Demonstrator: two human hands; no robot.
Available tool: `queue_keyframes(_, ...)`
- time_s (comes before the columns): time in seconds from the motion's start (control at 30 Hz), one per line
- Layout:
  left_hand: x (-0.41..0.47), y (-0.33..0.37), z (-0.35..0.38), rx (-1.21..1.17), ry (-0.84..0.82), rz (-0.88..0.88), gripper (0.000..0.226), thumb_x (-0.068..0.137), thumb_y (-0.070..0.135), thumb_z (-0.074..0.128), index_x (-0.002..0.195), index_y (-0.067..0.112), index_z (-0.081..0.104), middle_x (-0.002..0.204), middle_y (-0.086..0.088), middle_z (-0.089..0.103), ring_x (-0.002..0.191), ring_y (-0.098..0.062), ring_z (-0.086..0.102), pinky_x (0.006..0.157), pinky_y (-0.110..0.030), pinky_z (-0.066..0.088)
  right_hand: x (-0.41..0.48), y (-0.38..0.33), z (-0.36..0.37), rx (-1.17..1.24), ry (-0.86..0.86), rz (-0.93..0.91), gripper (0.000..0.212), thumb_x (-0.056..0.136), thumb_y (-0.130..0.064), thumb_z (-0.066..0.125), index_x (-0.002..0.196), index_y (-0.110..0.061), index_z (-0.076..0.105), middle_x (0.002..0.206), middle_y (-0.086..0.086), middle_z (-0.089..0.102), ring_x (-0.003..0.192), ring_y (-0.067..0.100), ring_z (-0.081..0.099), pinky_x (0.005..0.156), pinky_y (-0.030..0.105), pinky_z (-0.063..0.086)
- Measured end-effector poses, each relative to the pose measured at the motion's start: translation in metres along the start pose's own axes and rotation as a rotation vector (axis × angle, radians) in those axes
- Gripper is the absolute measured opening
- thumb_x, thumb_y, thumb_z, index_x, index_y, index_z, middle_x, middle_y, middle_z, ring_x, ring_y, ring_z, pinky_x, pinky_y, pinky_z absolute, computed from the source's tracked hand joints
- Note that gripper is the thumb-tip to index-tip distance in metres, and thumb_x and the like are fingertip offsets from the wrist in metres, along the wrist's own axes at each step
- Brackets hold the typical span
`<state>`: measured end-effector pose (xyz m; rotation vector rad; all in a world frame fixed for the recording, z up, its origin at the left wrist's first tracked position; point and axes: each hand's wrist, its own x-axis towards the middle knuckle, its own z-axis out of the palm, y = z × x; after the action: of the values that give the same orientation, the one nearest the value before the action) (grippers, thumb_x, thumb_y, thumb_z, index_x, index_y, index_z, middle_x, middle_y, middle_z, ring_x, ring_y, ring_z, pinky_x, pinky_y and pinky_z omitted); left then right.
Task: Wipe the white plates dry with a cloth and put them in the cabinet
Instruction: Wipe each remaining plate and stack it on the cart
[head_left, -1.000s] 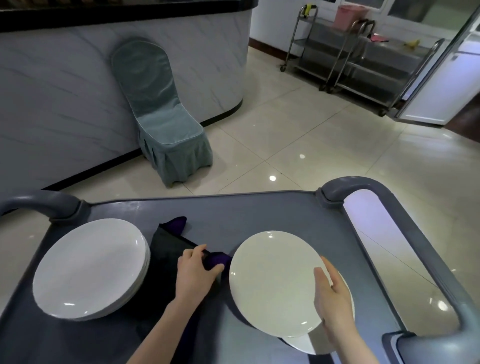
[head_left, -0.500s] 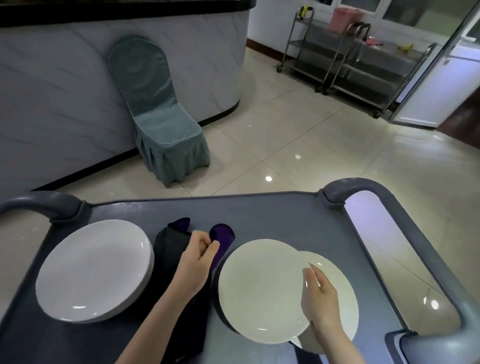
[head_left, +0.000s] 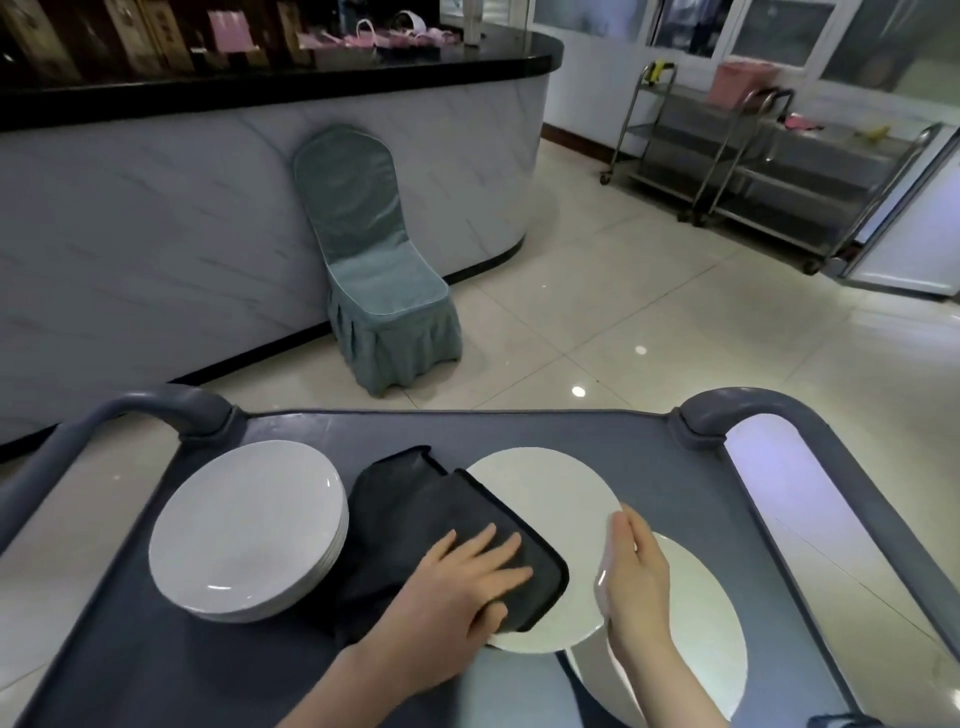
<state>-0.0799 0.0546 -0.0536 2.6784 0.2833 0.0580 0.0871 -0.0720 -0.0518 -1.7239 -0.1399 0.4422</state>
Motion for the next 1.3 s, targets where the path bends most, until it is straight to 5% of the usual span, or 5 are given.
queue_keyframes(0.2,0.009,0.027,0.011,0.152,-0.086,0.194,0.052,0.087,0.028,0.039,0.137,0.037,0.051,0.153,0.016,0.042,0.145,-0.008,0.032,0.115,-0.045,0.032,-0.005,0.002,0.007,0.03,-0.059,-0.034,0.025,0.103,-0.019,0.048,0.089,-0.021,0.069,0.088,-0.013,0.07,0.089,0.012,0.061,0.083,0.028,0.047)
queue_keyframes(0.5,0.038,-0.012,-0.015,0.167,0.01,-0.188,0.057,0.105,0.046,0.023,0.154,0.045,-0.006,0.156,0.026,-0.026,0.143,-0.005,-0.031,0.121,-0.045,-0.013,-0.008,-0.013,0.003,0.191,-0.089,-0.07,0.027,0.103,-0.016,0.051,0.089,-0.015,0.074,0.087,-0.014,0.075,0.079,-0.003,0.065,0.072,0.012,0.05)
queue_keyframes(0.73,-0.008,0.03,0.006,0.197,0.027,0.097,0.055,0.083,0.034,0.05,0.138,0.034,0.056,0.153,0.009,0.043,0.142,-0.016,0.039,0.106,-0.049,0.044,0.003,-0.021,-0.007,0.301,0.056,-0.04,0.023,0.102,-0.015,0.051,0.094,-0.008,0.071,0.079,-0.017,0.07,0.073,-0.002,0.063,0.069,0.01,0.05)
queue_keyframes(1.13,0.03,-0.015,-0.016,0.186,0.05,-0.209,0.056,0.105,0.046,0.018,0.154,0.039,-0.009,0.153,0.024,-0.031,0.142,-0.004,-0.034,0.121,-0.04,-0.016,-0.013,-0.025,0.002,0.29,-0.04,-0.068,0.025,0.101,-0.014,0.052,0.082,-0.007,0.066,0.078,-0.005,0.065,0.07,0.008,0.057,0.066,0.015,0.051)
queue_keyframes(1.3,-0.006,0.016,-0.002,0.202,0.087,-0.034,0.055,0.09,0.029,0.041,0.144,0.026,0.051,0.157,0.005,0.035,0.145,-0.024,0.033,0.111,-0.053,0.021,-0.006,-0.034,-0.009,0.351,0.021,-0.063,0.029,0.101,-0.013,0.05,0.086,-0.015,0.075,0.083,-0.01,0.073,0.073,0.003,0.066,0.064,0.012,0.053)
